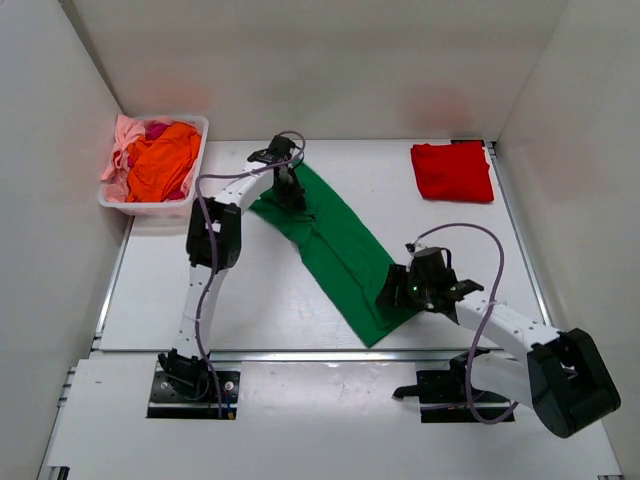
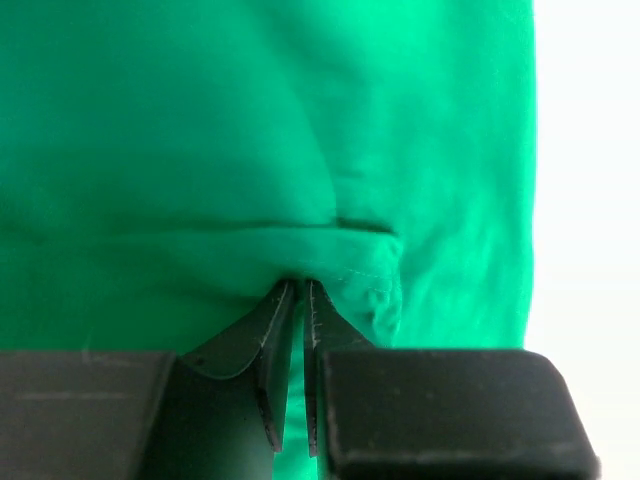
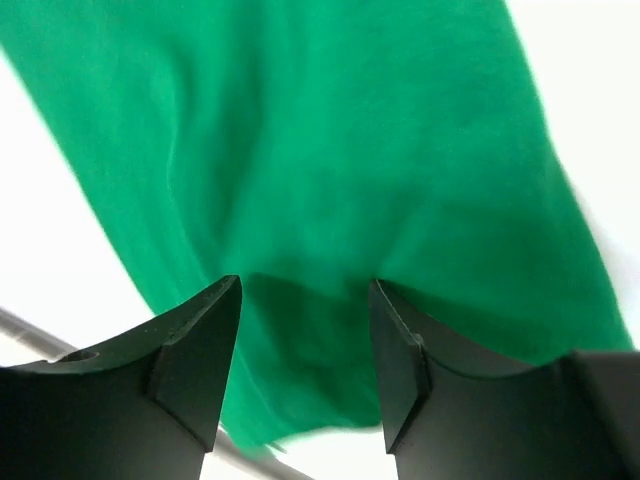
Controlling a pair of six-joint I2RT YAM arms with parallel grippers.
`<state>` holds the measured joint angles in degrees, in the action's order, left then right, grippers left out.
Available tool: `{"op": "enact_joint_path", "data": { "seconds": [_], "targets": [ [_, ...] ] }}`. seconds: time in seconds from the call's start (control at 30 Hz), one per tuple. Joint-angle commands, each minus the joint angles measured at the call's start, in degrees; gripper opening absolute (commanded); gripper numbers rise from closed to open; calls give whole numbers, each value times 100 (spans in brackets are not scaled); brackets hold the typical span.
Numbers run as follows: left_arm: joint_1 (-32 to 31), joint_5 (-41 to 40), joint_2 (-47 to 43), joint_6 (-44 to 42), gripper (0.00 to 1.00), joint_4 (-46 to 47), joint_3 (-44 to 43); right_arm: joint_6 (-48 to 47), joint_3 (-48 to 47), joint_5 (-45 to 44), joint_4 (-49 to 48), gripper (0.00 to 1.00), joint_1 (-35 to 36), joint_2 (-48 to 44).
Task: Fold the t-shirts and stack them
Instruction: Rotate the tshirt 90 degrees
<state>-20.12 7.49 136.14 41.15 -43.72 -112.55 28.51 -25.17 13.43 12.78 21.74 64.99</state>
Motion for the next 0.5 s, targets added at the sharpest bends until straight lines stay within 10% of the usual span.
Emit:
{"op": "enact_joint_path", "data": {
  "seconds": [0.0,0.13,0.33,0.47],
  "targets": [
    [165,-450,1296,-554,21,-1064,-1849,1005,416,71,-72,52,540,-188],
    [359,-266,2758,-538,20,-1911,-4571,1174,426,152,-521,53,1147,179],
    [246,-510,1918,-731,20,-718,-2818,1148,-110,239,-1074,53,2088,1146],
    [289,-318,2468,-546,22,-653,-3796,1139,-488,239,-1242,53,2685,1594]
  ]
}}
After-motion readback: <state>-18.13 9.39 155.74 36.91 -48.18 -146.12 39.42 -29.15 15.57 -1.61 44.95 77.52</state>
